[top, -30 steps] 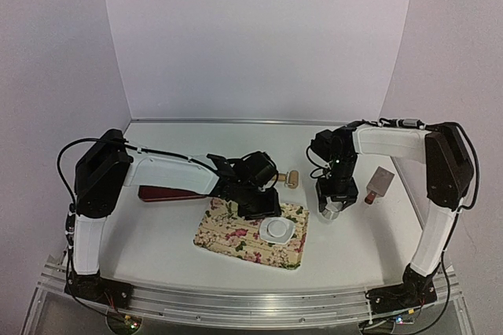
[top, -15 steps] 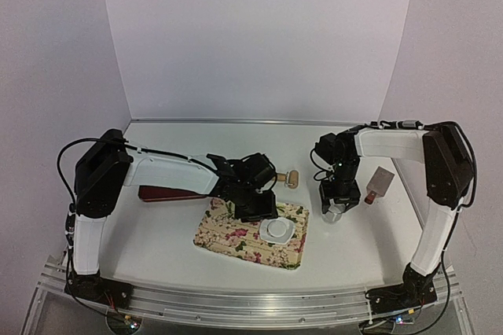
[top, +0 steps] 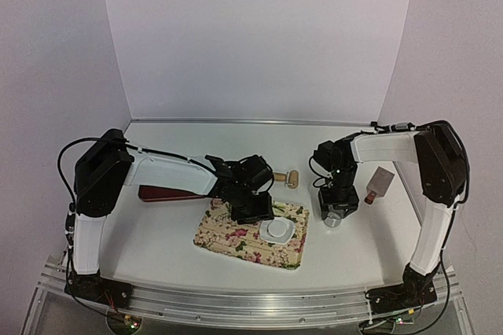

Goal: Roll out the dumpling wrappers from the dough
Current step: Place the dumpling mold at the center of the board.

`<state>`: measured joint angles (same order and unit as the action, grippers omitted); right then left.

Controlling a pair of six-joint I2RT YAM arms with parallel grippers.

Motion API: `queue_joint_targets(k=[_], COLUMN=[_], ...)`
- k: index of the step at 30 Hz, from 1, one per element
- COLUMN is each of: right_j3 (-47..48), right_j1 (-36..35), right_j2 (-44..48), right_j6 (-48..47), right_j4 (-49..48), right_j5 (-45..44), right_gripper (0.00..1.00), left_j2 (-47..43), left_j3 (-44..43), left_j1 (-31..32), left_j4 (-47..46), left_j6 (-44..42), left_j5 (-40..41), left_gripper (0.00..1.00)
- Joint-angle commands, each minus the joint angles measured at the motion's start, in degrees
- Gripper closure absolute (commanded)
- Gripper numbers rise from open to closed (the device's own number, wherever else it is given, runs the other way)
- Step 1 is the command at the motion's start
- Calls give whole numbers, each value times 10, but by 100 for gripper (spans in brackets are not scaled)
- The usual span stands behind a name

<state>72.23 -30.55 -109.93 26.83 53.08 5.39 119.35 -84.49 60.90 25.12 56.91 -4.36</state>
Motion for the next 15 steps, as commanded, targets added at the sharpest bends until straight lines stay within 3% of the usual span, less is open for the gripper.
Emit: queue_joint_targets(k=[1,6,15], right_j3=[0,-6,8], right_j1=[1,1,1], right_j2=[9,23,117], right_j6=[-10,-22,-18], right_j4=[-4,-4,-3], right_j5=[-9,-4,26], right_gripper=[47,27,23], left_j2=[-22,-26,-47], left_j3=[2,5,25], left_j1=[-3,-3,-3], left_j4=[-4,-5,-31], left_j6=[1,0,-10], left_j5=[10,13,15], left_gripper=[46,45,44])
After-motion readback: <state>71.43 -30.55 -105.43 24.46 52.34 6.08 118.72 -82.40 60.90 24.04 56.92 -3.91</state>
